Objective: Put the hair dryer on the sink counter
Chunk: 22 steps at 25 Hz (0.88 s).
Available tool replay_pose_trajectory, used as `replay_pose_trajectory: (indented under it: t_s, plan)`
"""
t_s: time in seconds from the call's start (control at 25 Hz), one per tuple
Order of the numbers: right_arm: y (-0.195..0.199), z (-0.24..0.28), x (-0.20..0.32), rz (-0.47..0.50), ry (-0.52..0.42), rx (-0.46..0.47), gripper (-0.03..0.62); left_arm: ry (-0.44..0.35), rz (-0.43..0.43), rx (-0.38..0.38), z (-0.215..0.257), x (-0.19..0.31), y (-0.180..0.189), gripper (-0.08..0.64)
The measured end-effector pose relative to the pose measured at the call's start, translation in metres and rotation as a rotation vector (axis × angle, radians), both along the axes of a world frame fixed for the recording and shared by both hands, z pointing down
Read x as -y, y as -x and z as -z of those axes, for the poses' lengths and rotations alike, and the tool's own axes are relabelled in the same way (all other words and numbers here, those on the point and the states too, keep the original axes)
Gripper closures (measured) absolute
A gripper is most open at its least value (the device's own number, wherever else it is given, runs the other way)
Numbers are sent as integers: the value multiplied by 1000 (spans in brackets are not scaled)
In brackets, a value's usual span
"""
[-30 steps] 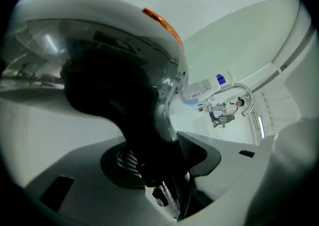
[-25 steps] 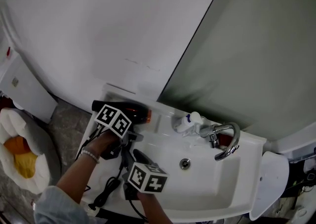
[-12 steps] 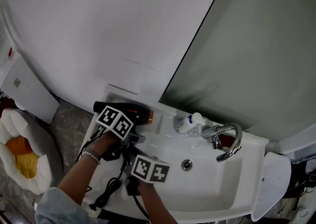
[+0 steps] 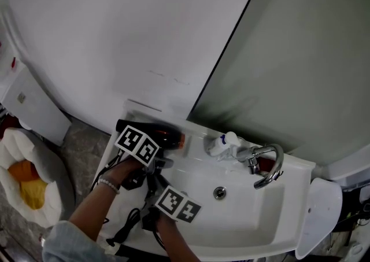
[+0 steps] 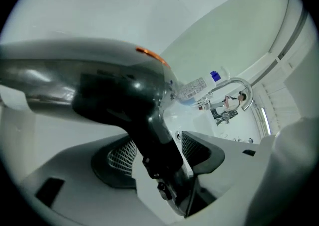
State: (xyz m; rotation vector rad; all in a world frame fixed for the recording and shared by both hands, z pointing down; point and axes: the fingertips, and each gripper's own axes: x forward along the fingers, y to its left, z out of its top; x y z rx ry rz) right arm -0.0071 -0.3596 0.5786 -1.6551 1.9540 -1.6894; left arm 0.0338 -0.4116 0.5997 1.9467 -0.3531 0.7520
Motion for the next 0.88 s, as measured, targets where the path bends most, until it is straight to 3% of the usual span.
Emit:
replay_pose_trajectory:
  t_s: [0.44,0.6,0.76,0.88]
  plan:
    - [-7,-5,2,-21,19,-43,454,-45,98,-53,26,1,27,295]
    - [-3,-9,4,-2,32,-60,451,-59,171,-97,40,-2,45,295]
    - [0,-14,6,36,35,-92,448,-100,185,-114,50,-13,57,296]
    - [4,-18,7,79,27,-117,440,-144,227,-129,57,-17,66,354]
